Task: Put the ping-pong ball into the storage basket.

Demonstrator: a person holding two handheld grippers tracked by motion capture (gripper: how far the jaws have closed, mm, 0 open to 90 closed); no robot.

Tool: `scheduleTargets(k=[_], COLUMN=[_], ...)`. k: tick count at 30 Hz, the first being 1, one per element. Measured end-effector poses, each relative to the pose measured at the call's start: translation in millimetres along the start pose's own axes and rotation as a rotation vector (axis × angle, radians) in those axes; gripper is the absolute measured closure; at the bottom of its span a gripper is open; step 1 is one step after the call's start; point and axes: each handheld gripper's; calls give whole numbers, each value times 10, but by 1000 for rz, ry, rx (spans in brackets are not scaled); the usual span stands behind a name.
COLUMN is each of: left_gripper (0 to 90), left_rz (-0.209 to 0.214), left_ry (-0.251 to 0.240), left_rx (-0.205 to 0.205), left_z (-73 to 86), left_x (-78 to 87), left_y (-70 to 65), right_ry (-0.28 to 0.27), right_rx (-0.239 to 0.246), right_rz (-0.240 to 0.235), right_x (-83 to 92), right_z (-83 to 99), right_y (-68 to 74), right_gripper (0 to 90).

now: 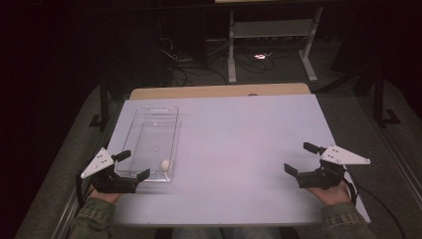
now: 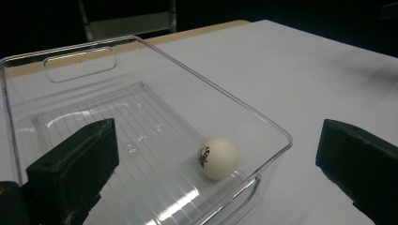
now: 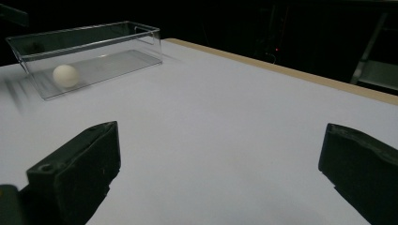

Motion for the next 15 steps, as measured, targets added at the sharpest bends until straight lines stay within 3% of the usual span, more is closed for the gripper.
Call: scheduleTargets(k=[15], left_gripper=[0], left_rz=[-16], left_ry=[-21], left_rx=[-8], left_z=[81], left_x=[-5], left_y=[-46], right_ry=[6], right_rx=[-6], right_rz=[0], right_x=[-6], right_z=[8], right_y=[1], right_gripper=[0])
Point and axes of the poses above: each handheld gripper's, and its own axes: x roughly backward along the jaws, z roughly out of its underside, y roughly to its left, and after that the axes turned 4 degrees about y, right-handed
